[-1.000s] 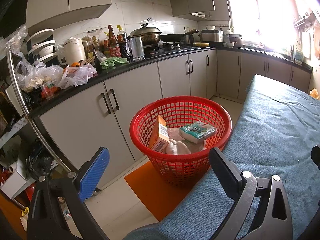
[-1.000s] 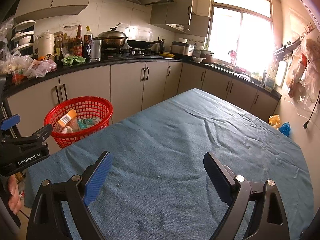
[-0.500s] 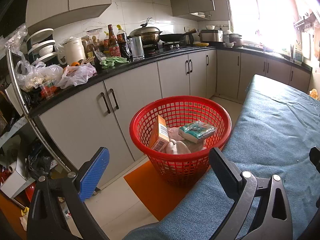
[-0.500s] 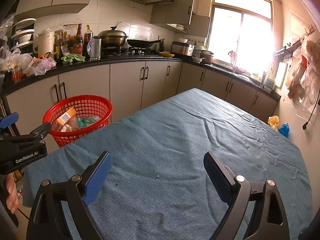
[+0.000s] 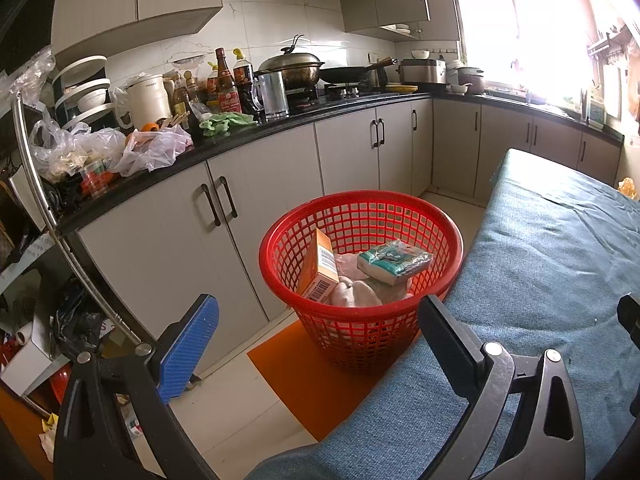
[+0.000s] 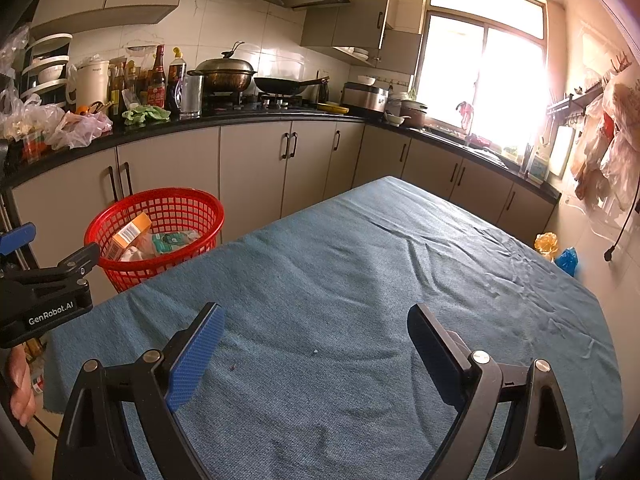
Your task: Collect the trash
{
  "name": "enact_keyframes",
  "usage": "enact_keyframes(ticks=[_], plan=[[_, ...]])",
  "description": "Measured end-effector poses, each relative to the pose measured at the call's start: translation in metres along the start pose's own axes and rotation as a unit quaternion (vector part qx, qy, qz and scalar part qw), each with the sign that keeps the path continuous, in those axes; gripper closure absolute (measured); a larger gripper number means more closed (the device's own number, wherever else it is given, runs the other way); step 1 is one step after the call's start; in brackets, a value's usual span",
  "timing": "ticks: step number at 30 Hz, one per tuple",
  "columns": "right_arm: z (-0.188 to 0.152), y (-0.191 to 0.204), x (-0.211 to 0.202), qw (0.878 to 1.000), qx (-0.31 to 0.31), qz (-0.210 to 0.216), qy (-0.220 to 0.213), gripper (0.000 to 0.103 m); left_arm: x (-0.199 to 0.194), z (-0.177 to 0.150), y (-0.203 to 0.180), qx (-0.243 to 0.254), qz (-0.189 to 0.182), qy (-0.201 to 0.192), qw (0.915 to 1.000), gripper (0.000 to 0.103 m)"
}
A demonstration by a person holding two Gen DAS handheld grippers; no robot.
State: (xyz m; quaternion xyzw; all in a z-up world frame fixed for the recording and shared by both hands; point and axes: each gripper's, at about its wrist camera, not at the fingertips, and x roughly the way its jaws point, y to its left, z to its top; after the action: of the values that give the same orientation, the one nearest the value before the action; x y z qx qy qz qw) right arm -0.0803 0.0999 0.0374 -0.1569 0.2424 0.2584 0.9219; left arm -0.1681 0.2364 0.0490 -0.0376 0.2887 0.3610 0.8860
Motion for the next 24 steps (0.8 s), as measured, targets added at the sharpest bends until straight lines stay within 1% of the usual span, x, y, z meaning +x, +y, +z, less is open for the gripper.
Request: enact_keyframes(ticks=[24], plan=[[-0.0018, -0.0026, 0.0013, 1.000, -0.004, -0.002, 0.002, 0.008, 0.0003, -0.0022, 0.0000, 0.000, -0.002, 0.001, 1.0000, 0.004]])
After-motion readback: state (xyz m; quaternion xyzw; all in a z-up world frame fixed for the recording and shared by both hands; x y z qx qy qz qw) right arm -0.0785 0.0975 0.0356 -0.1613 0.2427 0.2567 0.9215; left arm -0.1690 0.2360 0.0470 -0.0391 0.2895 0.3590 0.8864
